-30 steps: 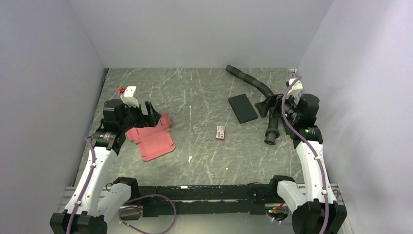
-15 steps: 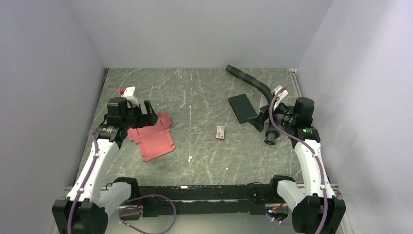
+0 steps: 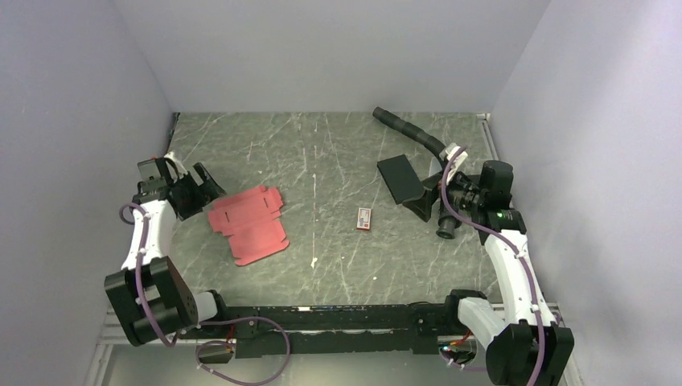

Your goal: Fold the paper box

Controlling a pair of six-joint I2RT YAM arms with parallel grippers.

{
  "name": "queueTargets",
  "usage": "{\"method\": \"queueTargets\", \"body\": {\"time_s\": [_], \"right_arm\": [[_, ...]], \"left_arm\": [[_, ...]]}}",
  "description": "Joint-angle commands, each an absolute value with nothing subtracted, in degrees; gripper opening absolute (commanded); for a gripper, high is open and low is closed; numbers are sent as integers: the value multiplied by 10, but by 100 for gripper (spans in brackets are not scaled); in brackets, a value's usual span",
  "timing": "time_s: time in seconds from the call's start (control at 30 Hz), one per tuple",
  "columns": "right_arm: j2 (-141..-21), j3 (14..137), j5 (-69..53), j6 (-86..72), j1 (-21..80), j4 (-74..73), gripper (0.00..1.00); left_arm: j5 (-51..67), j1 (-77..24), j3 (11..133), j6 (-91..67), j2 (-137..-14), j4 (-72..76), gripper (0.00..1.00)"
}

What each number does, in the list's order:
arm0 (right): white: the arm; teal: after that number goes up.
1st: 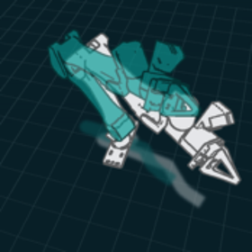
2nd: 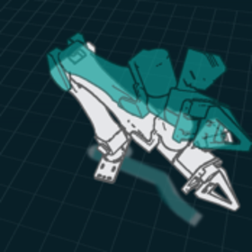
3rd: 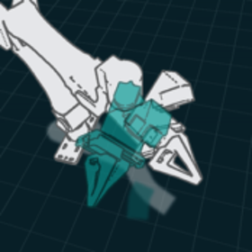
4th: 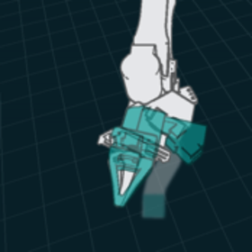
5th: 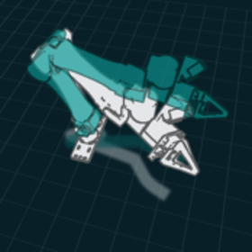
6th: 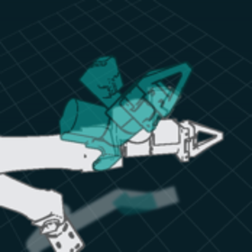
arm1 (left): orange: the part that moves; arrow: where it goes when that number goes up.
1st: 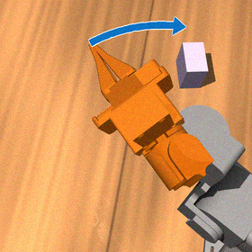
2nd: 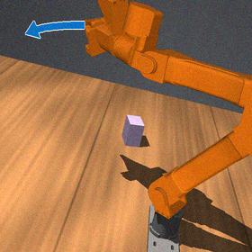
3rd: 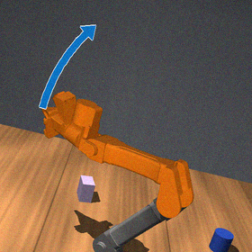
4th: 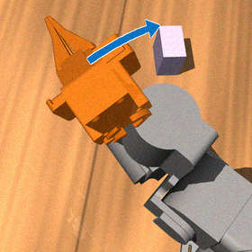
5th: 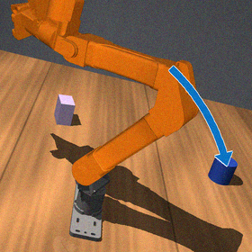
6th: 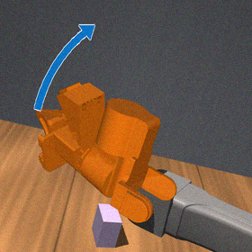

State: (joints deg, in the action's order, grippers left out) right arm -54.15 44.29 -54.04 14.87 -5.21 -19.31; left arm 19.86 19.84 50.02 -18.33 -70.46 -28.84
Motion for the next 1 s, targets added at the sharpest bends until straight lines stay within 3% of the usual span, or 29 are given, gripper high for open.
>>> {"method": "queueTargets", "body": {"time_s": [0.0, 0.17, 0.97], "right_arm": [[-541, 446, -545, 165, -35, -186, 100], [-543, 449, -529, 174, -13, -192, 100], [-537, 446, -539, 170, -4, -188, 100]], "left_arm": [[235, 242, 531, -183, -741, -291, 90], [266, 284, 528, -182, -792, -294, 75], [313, 288, 549, -144, -952, -290, 58]]}}
